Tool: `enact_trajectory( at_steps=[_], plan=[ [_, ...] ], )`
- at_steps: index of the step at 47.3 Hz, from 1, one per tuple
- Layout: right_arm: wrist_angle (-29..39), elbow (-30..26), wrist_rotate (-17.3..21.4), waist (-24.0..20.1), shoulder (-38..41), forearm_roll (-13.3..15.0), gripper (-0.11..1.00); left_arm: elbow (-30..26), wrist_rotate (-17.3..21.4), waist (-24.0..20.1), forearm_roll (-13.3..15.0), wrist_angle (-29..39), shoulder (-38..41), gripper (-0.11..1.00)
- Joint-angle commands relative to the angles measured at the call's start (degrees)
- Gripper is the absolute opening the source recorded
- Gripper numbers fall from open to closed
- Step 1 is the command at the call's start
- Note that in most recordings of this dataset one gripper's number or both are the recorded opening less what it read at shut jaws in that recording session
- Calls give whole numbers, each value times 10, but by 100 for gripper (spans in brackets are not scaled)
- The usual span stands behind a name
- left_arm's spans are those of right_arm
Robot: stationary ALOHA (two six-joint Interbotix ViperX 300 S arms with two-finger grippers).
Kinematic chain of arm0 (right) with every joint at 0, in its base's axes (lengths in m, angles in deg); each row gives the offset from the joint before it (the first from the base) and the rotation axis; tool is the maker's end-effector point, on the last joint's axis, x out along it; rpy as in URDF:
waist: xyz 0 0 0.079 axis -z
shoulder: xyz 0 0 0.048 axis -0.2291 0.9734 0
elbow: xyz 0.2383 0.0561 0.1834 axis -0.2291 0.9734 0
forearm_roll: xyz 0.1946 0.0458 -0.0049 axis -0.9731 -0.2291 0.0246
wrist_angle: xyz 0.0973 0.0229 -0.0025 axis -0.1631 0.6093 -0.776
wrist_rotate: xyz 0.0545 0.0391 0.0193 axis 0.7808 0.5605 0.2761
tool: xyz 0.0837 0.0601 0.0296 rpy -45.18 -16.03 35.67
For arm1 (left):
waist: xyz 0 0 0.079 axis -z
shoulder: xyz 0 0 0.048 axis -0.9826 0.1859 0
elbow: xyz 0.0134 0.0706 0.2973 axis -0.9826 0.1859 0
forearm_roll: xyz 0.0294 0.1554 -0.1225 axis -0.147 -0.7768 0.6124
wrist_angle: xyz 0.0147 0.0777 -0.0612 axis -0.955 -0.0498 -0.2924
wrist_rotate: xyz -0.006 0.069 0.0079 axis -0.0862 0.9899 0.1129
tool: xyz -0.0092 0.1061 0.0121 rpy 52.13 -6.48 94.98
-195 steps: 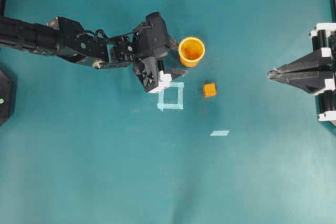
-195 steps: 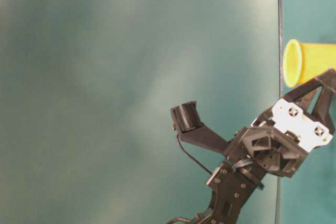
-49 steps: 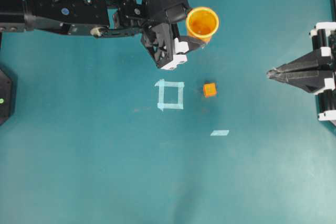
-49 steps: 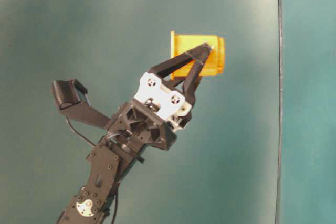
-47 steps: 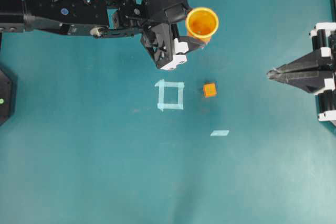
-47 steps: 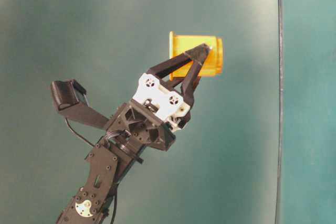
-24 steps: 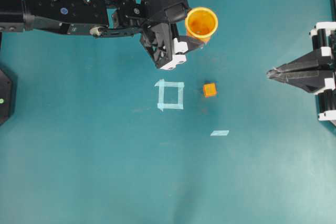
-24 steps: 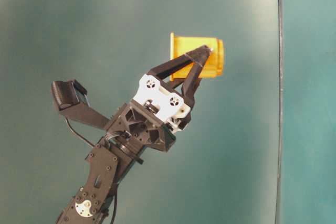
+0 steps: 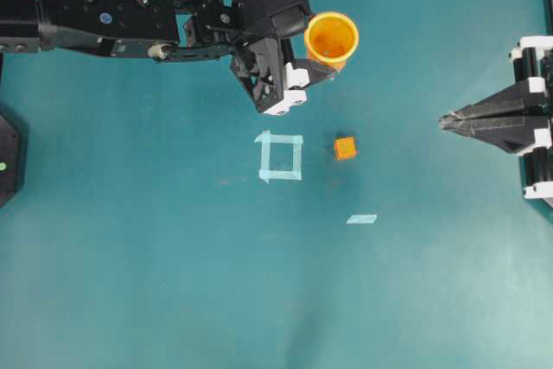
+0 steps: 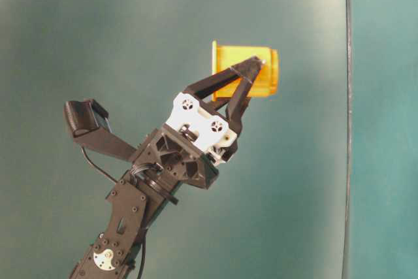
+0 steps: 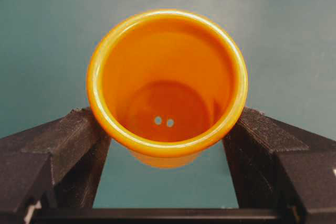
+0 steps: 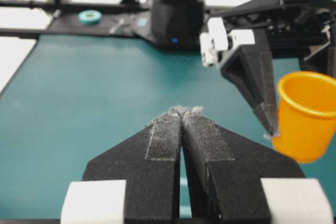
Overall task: Lift the orange cup with left arm.
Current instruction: 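Hold the orange cup raised in the left gripper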
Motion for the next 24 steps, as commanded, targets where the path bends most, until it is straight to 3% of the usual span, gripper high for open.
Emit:
enact_trajectory(
  at_steps=[1, 24],
  plan=[
    [-2, -18, 0, -1, 1, 0, 0, -16, 0, 0, -1, -5, -21, 67],
    [4, -19, 0, 0, 1, 0, 0, -16, 1, 0, -1, -6, -22, 67]
  ],
)
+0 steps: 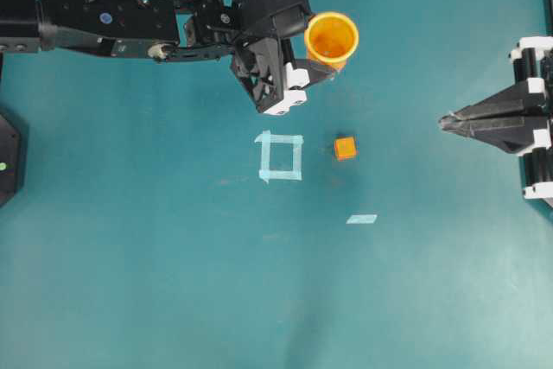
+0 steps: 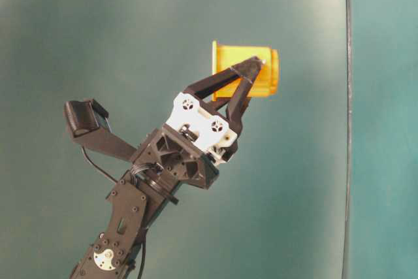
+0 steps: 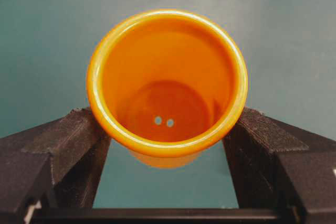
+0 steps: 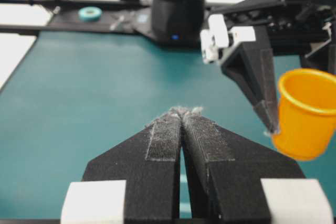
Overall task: Lift the orange cup with left arm.
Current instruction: 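Hold the orange cup raised in the left gripper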
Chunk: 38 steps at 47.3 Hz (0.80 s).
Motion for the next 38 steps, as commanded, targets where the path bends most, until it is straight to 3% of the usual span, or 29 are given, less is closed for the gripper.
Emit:
enact_trajectory(
  at_steps=[1, 38],
  plan=[
    [-2, -18, 1, 0, 2, 0, 0, -16, 1, -1, -2, -6, -21, 67],
    [-2, -18, 1, -1, 2, 0, 0, -22, 2, 0, -2, -4, -22, 67]
  ],
)
